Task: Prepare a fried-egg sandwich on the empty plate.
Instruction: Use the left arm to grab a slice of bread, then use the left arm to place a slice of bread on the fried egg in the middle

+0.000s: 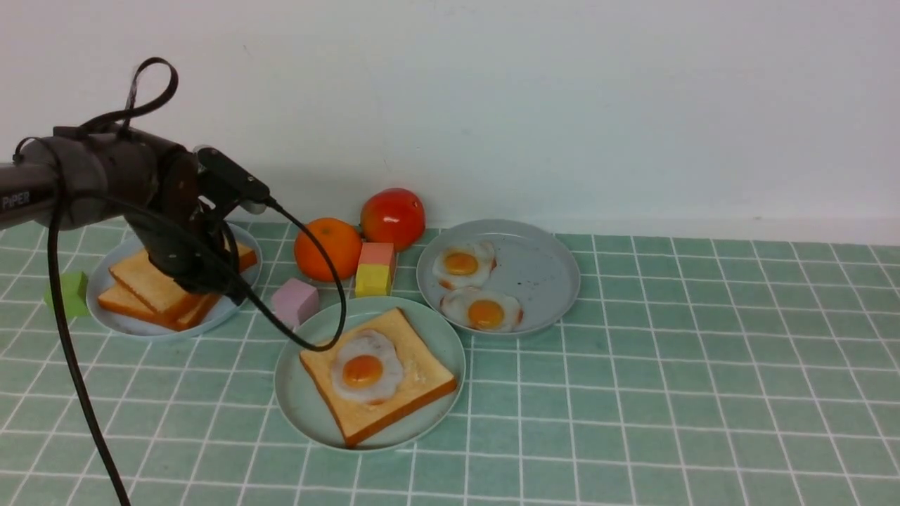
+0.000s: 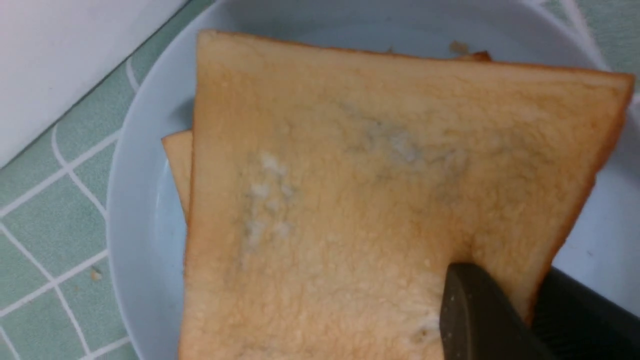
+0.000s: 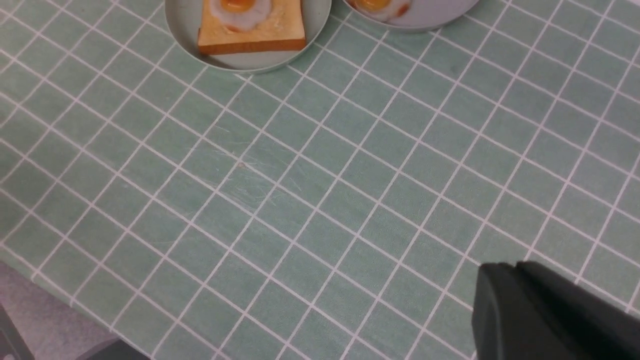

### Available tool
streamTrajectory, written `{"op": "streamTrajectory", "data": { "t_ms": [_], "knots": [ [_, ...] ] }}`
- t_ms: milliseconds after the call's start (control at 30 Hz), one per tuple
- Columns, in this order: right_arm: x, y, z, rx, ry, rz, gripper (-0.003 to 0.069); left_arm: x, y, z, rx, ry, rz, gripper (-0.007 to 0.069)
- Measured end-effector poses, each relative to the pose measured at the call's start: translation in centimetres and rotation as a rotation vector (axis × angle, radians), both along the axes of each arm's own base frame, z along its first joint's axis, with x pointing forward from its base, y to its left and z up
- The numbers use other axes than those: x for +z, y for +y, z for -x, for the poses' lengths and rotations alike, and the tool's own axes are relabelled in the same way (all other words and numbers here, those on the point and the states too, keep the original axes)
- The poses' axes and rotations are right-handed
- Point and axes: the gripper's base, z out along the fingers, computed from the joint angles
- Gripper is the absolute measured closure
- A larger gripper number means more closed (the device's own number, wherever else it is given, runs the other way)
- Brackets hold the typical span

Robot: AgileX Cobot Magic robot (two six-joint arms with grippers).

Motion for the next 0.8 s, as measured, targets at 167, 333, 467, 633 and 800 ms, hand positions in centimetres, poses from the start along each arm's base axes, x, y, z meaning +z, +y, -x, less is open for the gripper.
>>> {"op": "streamTrajectory", "data": {
  "t_ms": [167,333,467,633,800],
  "knots": [
    [0.0,0.0,0.0,0.0,0.001,0.0,0.0606,3.4,-1.8,1.2,0.009,-0.044,0.023,0.0525],
    [0.0,0.0,0.0,0.004,0.001,0.004,0.0601,7.2,-4.6,4.0,0.069,-0.039,0.06,0.0525],
    [0.0,0.0,0.0,0.013,-0.005,0.012,0.0596,8.6,-9.6,8.0,0.004,-0.015,0.087,0.0525],
    [0.0,0.0,0.0,0.015,-0.004,0.011,0.0596,7.2,-16.1,12.5,-0.184,0.043,0.072,0.0525],
    [-0.1,0.1,0.2,0.027,0.016,-0.001,0.0595,4.9,-19.0,14.0,-0.276,0.093,0.017,0.0525]
  ]
}}
